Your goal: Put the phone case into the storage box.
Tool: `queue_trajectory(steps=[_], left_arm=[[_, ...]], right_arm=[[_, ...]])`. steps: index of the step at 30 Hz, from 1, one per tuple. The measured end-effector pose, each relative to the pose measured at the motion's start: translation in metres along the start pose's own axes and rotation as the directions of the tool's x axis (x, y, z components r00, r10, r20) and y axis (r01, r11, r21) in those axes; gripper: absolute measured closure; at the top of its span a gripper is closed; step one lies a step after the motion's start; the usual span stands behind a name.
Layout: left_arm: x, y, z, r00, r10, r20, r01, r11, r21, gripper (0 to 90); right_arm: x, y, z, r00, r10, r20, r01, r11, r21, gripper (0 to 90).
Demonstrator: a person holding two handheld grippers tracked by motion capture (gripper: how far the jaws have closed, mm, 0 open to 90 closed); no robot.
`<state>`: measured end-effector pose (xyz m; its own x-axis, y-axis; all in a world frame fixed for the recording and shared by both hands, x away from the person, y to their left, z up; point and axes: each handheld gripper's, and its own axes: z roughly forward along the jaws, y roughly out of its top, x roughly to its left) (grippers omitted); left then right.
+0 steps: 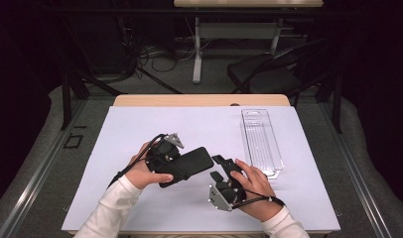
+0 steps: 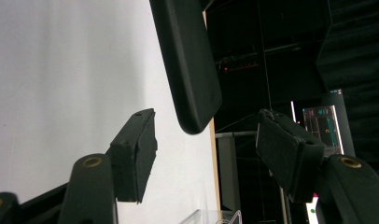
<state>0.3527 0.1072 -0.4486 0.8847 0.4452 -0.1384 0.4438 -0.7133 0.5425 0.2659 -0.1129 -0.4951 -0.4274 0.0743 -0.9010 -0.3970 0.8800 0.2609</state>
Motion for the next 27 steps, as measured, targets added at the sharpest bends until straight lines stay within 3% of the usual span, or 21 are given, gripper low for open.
queue_trajectory(steps=[9,19,27], left_arm=[[-0.005,0.002,0.006,0.9997,0.010,0.023,-0.010,0.9999,0.010,14.8],[-0.011,0.005,0.009,0.9988,0.023,0.043,-0.023,0.9996,0.016,14.7],[-0.018,0.007,0.014,0.9975,0.038,0.060,-0.039,0.9990,0.021,14.7]], right_arm=[[0.006,0.003,0.002,0.9999,-0.013,-0.007,0.013,1.000,-0.006,39.7],[0.015,0.009,0.005,0.9957,-0.092,-0.001,0.092,0.996,-0.019,43.5],[0.020,0.011,0.007,0.9929,-0.118,0.018,0.118,0.993,-0.031,46.0]])
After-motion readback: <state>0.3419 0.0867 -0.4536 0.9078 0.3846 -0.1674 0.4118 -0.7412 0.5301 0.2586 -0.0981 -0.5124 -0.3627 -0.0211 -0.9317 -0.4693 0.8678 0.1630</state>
